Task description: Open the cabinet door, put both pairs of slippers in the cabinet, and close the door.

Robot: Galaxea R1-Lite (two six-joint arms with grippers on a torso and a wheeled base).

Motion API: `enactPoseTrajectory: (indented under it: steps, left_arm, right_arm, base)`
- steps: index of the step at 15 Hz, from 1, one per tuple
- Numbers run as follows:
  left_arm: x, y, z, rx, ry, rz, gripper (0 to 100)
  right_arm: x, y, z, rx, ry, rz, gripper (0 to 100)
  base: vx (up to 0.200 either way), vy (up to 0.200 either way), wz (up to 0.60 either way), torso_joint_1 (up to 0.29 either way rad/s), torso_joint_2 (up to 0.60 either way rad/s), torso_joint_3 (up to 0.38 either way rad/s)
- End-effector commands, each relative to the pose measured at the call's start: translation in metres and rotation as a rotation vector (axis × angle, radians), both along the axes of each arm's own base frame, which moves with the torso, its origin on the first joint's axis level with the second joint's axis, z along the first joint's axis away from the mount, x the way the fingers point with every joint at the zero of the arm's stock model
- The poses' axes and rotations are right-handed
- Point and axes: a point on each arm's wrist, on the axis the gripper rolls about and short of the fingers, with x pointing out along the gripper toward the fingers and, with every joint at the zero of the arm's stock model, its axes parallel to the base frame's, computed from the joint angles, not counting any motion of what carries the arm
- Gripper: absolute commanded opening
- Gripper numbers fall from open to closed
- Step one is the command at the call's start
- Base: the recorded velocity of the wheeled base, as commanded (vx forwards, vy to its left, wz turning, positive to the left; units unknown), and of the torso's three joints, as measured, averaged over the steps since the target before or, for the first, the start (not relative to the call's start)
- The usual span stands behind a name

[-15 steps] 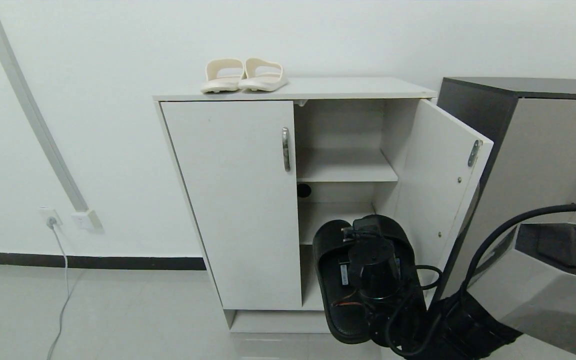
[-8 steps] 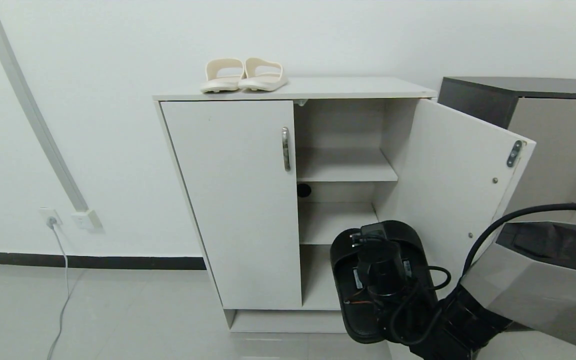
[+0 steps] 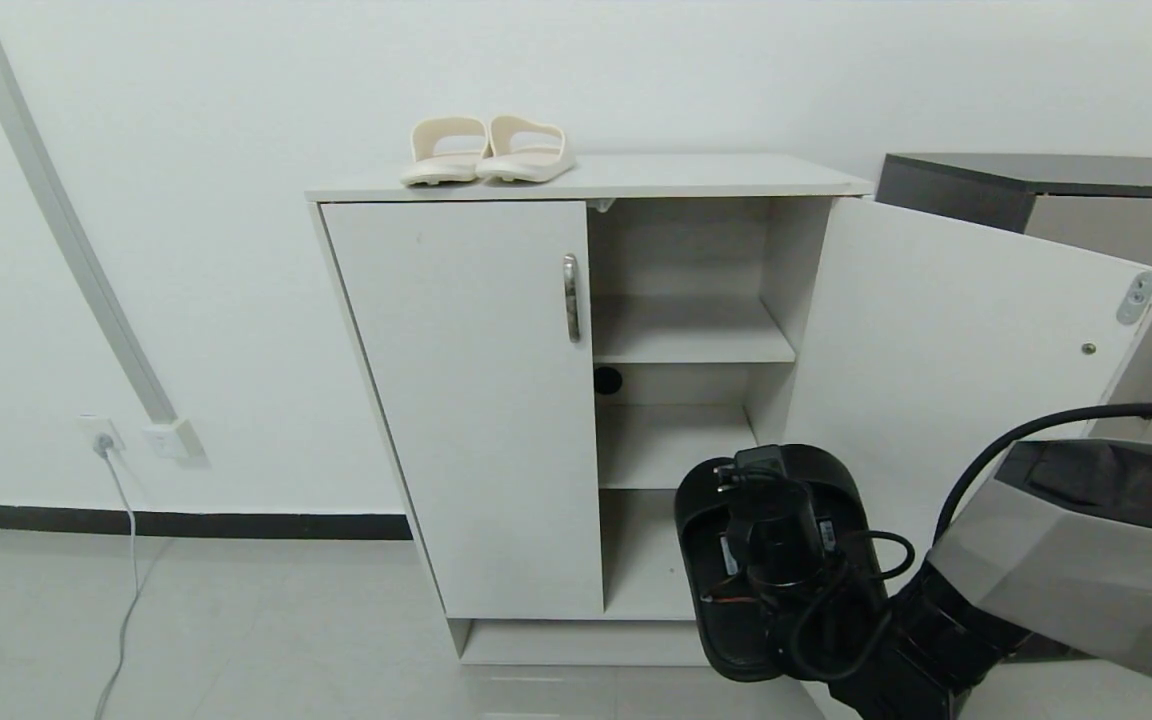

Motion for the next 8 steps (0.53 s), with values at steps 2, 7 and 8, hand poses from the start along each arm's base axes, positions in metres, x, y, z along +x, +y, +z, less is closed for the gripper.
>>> enactPoseTrajectory:
  steps: [2, 7, 8]
  left_arm:
    - [0.000, 0.000, 0.000, 0.000, 0.001, 0.000, 0]
    - [0.000, 0.000, 0.000, 0.001, 0.003, 0.000, 0]
    - [0.000, 0.000, 0.000, 0.001, 0.001, 0.000, 0]
  right_arm:
    - [-0.004, 0.007, 0.005, 0.041, -0.027, 0.032, 0]
    - [0.010, 0.036, -0.017, 0.212, -0.051, 0.125, 0]
    - [0.017, 0.039, -0.027, 0.213, -0.049, 0.115, 0]
  base:
    - [0.000, 0.000, 0.00, 0.000, 0.00, 0.000]
    - [0.000, 0.000, 0.00, 0.000, 0.00, 0.000]
    - [0.000, 0.000, 0.00, 0.000, 0.00, 0.000]
